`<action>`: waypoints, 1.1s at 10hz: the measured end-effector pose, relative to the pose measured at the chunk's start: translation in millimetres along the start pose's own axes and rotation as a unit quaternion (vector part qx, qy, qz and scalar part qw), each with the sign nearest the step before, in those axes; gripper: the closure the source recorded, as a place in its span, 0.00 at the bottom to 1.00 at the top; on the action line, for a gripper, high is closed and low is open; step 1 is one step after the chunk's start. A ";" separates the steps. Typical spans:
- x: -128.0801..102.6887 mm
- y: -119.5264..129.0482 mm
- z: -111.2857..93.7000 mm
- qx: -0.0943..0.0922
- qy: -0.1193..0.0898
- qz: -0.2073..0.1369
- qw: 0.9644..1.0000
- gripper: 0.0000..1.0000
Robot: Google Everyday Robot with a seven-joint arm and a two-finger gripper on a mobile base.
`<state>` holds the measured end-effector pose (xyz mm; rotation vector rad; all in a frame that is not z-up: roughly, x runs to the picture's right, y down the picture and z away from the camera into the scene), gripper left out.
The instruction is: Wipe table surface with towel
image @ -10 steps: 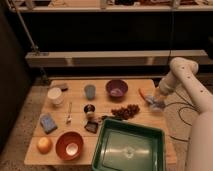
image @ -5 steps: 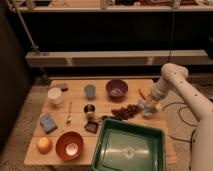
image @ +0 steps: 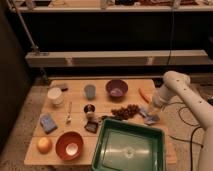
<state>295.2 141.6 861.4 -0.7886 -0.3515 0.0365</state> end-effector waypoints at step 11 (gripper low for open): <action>10.5 -43.6 -50.0 0.048 0.022 0.010 0.999 1.00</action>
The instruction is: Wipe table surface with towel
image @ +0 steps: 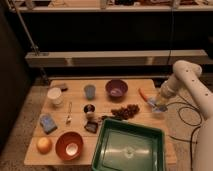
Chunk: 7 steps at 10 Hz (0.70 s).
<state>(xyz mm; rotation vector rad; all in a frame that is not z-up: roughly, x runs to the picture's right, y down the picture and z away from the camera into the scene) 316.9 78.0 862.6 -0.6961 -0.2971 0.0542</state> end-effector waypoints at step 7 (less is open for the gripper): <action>-33.4 32.6 56.0 -0.057 -0.006 -0.042 0.997 1.00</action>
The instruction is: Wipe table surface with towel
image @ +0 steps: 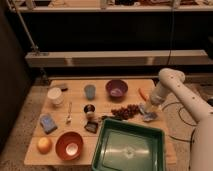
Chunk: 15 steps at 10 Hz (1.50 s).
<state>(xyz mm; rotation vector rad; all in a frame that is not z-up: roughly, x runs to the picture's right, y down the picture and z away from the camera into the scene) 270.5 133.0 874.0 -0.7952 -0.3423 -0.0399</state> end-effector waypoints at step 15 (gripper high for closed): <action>30.5 -30.4 -57.0 0.039 0.010 0.013 0.999 1.00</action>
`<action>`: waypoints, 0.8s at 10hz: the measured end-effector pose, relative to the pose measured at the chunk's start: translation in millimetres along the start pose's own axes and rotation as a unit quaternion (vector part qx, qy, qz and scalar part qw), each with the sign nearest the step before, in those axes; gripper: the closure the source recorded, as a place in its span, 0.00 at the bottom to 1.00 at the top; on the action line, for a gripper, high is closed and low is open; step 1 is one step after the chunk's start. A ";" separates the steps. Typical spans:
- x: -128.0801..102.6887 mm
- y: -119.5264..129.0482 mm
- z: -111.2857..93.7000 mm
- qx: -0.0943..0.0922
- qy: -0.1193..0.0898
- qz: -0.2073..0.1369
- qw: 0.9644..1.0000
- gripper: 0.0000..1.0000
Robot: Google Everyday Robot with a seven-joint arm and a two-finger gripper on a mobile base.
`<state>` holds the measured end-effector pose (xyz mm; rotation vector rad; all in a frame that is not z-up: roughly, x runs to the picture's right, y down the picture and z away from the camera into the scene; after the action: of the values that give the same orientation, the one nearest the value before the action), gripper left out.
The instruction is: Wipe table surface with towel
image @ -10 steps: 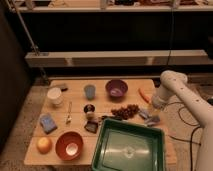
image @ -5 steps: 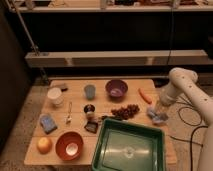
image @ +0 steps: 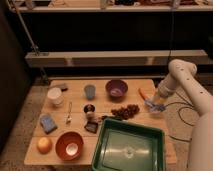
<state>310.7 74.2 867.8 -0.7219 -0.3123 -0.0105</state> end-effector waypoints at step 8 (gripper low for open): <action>-35.5 22.6 47.1 -0.035 -0.030 -0.018 0.999 1.00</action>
<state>266.4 118.5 876.3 -0.7877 -0.3844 -0.0338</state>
